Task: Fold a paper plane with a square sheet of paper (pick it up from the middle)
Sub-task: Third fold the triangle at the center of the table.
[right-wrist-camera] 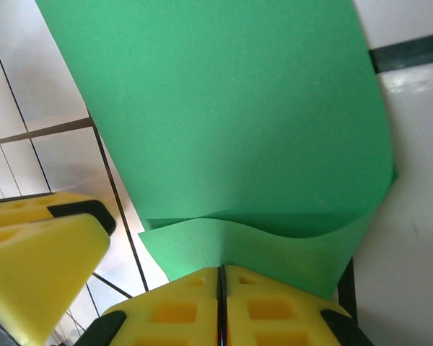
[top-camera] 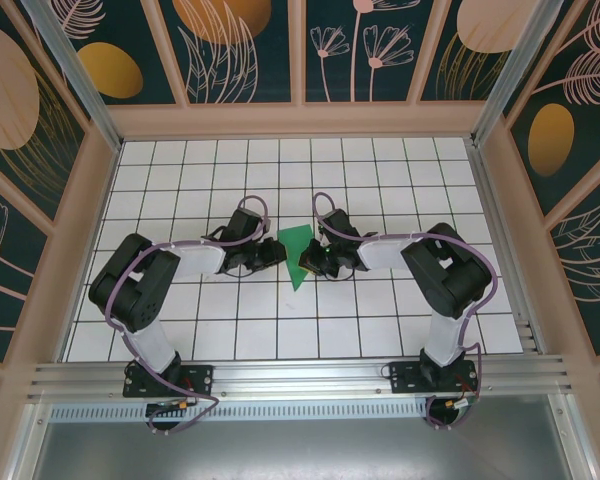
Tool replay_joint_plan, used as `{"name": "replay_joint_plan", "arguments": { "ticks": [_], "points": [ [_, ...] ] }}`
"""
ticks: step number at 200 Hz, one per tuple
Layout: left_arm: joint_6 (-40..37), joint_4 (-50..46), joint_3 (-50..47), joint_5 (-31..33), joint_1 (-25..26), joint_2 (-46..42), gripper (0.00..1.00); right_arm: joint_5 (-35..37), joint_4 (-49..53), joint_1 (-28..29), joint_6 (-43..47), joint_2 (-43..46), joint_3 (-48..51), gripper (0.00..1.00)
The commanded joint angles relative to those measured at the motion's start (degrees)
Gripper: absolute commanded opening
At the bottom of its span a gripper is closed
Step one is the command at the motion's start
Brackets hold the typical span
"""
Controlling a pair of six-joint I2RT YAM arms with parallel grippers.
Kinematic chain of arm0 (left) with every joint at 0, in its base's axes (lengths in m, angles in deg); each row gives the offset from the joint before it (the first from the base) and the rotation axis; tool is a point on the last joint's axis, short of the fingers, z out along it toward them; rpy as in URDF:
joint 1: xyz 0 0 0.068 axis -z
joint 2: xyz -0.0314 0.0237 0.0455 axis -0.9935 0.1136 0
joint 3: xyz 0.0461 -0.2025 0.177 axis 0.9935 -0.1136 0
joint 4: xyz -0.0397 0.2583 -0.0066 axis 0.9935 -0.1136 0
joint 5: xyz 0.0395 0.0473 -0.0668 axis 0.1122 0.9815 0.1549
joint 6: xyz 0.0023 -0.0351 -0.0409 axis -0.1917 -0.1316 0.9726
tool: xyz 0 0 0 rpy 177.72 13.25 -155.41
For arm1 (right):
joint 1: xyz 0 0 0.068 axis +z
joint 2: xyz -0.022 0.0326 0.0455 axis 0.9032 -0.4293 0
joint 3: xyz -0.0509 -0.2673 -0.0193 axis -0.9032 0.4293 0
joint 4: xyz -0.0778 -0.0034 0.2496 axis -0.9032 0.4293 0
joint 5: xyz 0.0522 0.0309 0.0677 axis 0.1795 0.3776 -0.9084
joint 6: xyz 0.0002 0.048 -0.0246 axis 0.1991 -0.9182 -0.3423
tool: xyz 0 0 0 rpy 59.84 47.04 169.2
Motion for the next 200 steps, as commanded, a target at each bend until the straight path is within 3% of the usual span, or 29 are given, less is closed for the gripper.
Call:
{"name": "replay_joint_plan", "arguments": {
  "ticks": [1, 93, 200],
  "points": [
    [0.04, 4.10, -0.56, -3.76, 0.41, -1.14, 0.27, 0.08, 0.48, 0.00, 0.92, -1.12, 1.13, 0.12],
    [0.21, 4.46, 0.99, -4.57, 0.59, 2.33, 0.31, 0.10, 0.25, -0.03, 0.61, -0.86, 1.51, 0.11],
    [-0.06, 3.83, 2.28, -5.06, 1.36, 4.61, 0.29, -0.16, -0.41, -0.09, 0.48, -0.91, 1.94, 0.10]
  ]
}}
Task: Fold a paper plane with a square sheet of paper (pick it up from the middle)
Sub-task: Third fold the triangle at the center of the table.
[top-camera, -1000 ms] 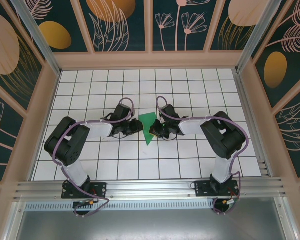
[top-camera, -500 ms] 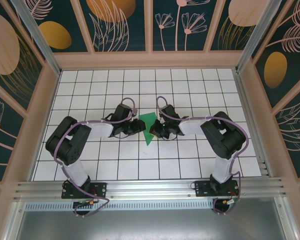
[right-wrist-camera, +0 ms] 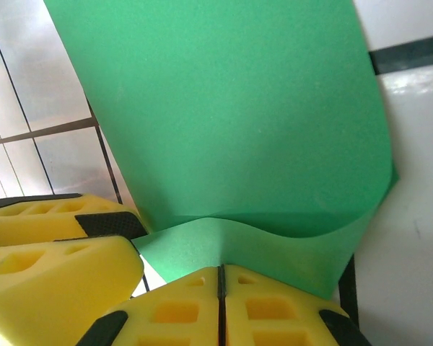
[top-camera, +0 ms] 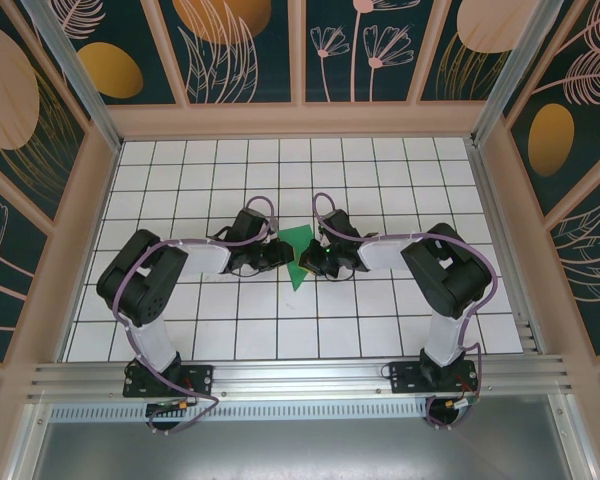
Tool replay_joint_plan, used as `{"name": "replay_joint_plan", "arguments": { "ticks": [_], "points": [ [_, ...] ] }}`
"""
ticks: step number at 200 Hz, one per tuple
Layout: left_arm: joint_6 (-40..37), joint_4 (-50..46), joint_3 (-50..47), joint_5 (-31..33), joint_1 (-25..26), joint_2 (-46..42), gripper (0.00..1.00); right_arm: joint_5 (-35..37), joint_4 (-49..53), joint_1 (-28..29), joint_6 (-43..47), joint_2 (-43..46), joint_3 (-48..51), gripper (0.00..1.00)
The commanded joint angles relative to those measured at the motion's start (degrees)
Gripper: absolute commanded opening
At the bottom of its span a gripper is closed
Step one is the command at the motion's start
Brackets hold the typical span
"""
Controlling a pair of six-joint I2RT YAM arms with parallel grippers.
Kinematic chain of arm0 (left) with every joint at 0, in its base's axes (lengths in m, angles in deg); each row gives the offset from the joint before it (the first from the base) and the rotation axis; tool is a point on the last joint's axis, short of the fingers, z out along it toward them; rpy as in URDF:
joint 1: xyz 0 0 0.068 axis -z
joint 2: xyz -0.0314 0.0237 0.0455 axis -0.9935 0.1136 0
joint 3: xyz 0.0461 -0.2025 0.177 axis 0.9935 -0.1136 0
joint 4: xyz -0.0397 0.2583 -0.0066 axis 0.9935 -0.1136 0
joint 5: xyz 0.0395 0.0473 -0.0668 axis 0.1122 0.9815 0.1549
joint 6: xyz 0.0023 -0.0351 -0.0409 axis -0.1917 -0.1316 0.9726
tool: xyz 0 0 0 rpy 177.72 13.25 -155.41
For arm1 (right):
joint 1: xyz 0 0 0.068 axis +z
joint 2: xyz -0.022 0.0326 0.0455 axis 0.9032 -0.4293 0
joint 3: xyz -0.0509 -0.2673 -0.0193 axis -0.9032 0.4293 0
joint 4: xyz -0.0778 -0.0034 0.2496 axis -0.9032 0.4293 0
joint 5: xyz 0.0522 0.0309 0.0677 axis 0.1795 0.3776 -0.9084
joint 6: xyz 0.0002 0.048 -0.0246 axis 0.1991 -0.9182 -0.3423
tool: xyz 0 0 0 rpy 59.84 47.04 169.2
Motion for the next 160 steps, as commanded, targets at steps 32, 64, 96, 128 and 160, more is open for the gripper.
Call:
{"name": "replay_joint_plan", "arguments": {
  "ticks": [32, 64, 96, 128, 160],
  "points": [
    [-0.07, 0.06, 1.12, -1.15, 0.42, 1.95, 0.29, -0.03, 0.66, -0.13, 0.39, -0.75, 1.55, 0.10],
    [-0.31, -0.14, 0.92, -1.08, 0.55, 1.38, 0.23, -0.48, -0.02, -0.27, 0.24, -0.58, 1.76, 0.10],
    [-1.09, -1.70, 0.77, 1.63, 0.55, 0.42, 0.16, -0.81, -0.88, -0.40, 0.56, 1.18, 1.65, 0.10],
    [-1.53, -2.68, 0.59, 3.54, 0.60, 0.00, 0.11, -1.68, -2.42, -0.53, 1.66, 3.96, 1.89, 0.11],
    [-1.90, -3.32, 0.16, 5.12, 0.51, -0.82, 0.10, -1.92, -3.81, -0.91, 2.51, 5.80, 3.34, 0.11]
  ]
}}
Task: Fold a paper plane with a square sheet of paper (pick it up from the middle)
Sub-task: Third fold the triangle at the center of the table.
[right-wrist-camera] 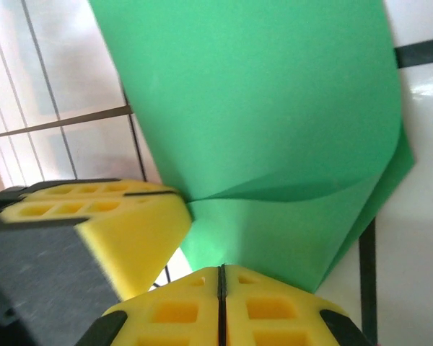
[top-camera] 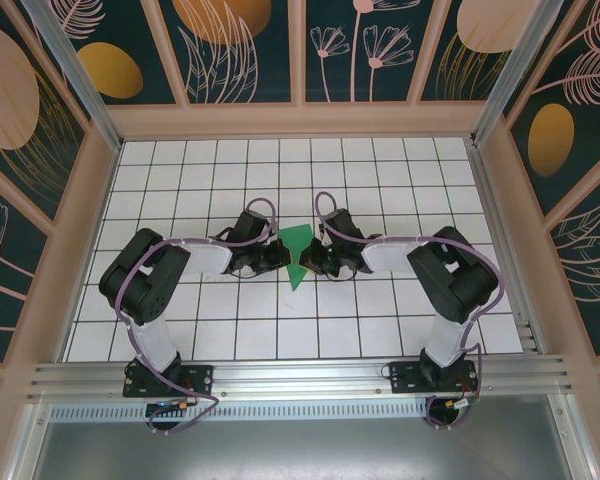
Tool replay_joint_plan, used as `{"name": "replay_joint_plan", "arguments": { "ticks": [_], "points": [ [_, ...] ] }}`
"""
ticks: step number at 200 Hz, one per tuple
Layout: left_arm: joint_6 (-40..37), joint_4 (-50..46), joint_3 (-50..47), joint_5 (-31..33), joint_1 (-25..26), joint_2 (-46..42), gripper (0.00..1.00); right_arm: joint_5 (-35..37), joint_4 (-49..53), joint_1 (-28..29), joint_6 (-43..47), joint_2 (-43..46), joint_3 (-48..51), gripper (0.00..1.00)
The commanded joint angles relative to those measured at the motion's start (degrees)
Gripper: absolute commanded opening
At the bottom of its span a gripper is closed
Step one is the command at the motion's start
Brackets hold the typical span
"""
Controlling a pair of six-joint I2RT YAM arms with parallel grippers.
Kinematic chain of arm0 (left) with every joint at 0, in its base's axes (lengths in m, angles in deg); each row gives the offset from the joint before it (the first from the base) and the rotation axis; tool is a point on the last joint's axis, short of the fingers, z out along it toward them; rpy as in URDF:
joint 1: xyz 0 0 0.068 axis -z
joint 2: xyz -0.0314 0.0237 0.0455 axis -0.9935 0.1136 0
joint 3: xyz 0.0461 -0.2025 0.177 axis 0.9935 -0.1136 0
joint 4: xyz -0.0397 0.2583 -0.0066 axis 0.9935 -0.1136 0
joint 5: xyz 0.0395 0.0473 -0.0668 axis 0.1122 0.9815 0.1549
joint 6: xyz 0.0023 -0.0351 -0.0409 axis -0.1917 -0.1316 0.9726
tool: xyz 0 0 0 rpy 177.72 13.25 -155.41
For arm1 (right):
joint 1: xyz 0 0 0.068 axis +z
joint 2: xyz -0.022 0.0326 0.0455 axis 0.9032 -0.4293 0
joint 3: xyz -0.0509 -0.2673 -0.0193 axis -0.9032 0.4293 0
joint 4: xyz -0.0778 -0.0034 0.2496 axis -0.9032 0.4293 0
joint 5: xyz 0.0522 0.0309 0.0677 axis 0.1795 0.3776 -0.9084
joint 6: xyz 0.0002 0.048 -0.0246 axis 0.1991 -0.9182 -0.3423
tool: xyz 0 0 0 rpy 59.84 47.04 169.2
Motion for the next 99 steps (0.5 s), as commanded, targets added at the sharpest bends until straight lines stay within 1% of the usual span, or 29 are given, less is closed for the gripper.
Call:
{"name": "replay_joint_plan", "arguments": {
  "ticks": [1, 56, 99],
  "points": [
    [-1.40, -1.94, 0.00, 2.52, 0.20, -1.61, 0.10, -0.80, -2.11, -0.64, 1.56, 2.74, 1.71, 0.11],
    [-1.40, -2.20, -0.38, 3.51, 0.22, -1.77, 0.09, -1.00, -3.52, -2.14, 1.84, 2.37, 3.70, 0.11],
    [-1.18, -2.22, -0.40, 3.90, 0.25, -1.47, 0.09, -2.60, -4.34, -2.30, 3.06, 1.56, 2.86, 0.11]
  ]
}}
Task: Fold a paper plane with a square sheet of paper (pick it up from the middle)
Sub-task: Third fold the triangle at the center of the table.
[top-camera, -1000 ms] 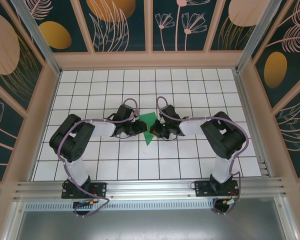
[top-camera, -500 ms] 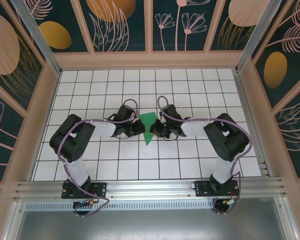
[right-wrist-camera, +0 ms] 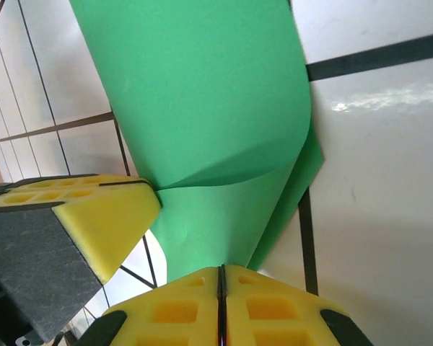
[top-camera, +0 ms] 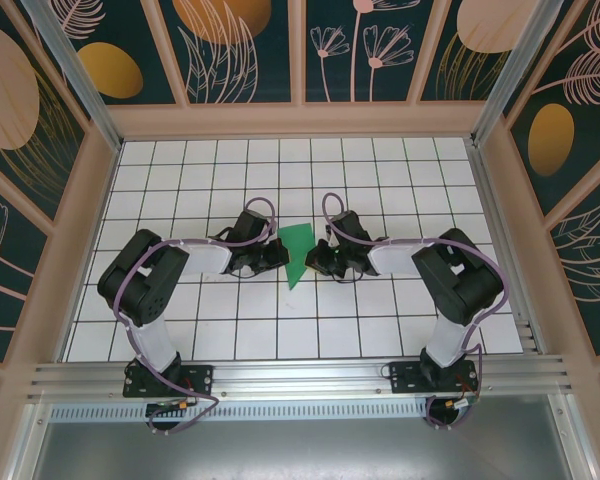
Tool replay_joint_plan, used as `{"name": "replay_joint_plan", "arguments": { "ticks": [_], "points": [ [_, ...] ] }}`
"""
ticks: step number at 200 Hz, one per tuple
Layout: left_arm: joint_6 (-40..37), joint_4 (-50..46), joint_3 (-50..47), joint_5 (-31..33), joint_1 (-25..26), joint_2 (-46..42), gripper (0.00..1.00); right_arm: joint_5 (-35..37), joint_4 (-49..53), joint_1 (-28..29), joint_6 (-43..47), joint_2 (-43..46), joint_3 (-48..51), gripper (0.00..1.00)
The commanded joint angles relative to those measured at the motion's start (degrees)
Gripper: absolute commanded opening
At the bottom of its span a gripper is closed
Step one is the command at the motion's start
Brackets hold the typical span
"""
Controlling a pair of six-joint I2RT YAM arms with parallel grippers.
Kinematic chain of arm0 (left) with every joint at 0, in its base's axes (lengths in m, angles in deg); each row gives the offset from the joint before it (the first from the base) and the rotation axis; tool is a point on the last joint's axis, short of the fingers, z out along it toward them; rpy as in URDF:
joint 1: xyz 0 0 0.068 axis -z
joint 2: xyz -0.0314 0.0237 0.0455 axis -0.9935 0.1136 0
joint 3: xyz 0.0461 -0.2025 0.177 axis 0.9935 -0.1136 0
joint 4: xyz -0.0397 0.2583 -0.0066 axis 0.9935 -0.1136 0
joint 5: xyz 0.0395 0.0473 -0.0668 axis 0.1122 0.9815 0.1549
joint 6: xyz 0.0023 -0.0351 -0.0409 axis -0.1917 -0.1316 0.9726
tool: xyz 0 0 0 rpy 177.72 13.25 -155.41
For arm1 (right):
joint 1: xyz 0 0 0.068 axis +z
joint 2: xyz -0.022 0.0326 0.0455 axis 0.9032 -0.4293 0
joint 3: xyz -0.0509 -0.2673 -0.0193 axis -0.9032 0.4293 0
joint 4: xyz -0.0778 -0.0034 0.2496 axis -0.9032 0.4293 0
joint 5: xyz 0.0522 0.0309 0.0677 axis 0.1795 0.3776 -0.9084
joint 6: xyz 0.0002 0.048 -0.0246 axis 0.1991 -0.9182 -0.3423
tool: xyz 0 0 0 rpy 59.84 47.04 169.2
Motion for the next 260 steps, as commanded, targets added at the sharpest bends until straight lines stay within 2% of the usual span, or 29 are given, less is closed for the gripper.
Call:
{"name": "replay_joint_plan", "arguments": {
  "ticks": [1, 111, 165, 260],
  "points": [
    [-0.77, -1.38, -0.42, 1.52, 0.24, -0.85, 0.09, -1.87, -2.18, -0.32, 1.95, 0.35, -0.26, 0.11],
    [-0.81, -1.82, -0.35, 1.91, 0.22, 0.24, 0.08, -1.72, -0.96, -0.58, 1.96, -3.18, -1.21, 0.11],
    [-0.86, -2.15, -0.53, 2.68, 0.18, 0.42, 0.08, -2.72, -2.28, -0.73, 2.81, -0.14, -1.33, 0.11],
    [-0.76, -2.60, -0.84, 3.76, 0.22, 0.21, 0.08, 2.13, 2.20, -2.87, 3.85, -3.42, -3.41, 0.10]
  ]
}}
